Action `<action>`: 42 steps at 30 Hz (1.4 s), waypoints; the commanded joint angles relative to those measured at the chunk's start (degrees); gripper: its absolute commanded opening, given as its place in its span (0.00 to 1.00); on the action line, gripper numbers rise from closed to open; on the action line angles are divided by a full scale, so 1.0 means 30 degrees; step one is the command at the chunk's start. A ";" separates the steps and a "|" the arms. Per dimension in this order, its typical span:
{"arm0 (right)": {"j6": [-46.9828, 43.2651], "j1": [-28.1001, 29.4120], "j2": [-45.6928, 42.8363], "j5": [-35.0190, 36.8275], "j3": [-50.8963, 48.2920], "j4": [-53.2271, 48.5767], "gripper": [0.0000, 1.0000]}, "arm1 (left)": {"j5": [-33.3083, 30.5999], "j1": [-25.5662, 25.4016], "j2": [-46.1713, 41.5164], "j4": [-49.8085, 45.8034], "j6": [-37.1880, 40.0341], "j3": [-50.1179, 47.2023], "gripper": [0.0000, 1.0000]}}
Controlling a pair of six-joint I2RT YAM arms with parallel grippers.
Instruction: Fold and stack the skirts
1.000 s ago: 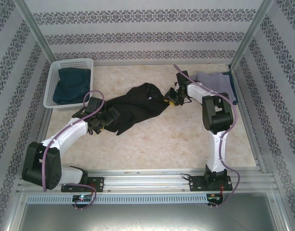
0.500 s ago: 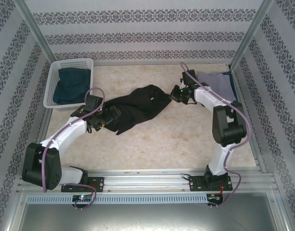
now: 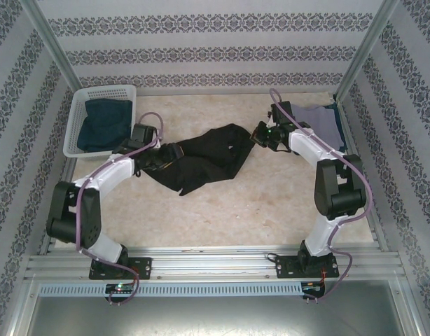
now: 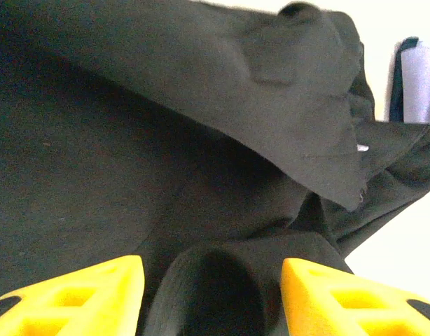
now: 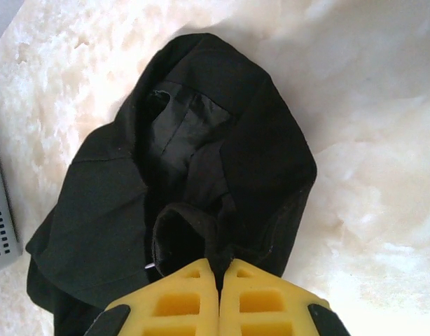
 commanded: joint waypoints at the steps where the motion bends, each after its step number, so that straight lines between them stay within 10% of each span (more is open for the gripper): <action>1: 0.0171 0.0030 0.0256 -0.0164 0.0105 0.0560 0.00 | 0.1911 -0.0286 0.0702 0.3241 -0.0290 0.0058 0.56; 12: 0.0038 0.0030 0.0181 -0.0105 0.0147 0.0388 0.00 | 0.1171 -0.0376 -0.2340 0.4381 0.0663 -0.3163 0.73; 42: 0.0185 0.0177 0.0003 -0.0296 -0.0038 0.0759 0.00 | -0.0169 -0.1997 -0.3011 0.4066 0.3592 -0.3682 0.24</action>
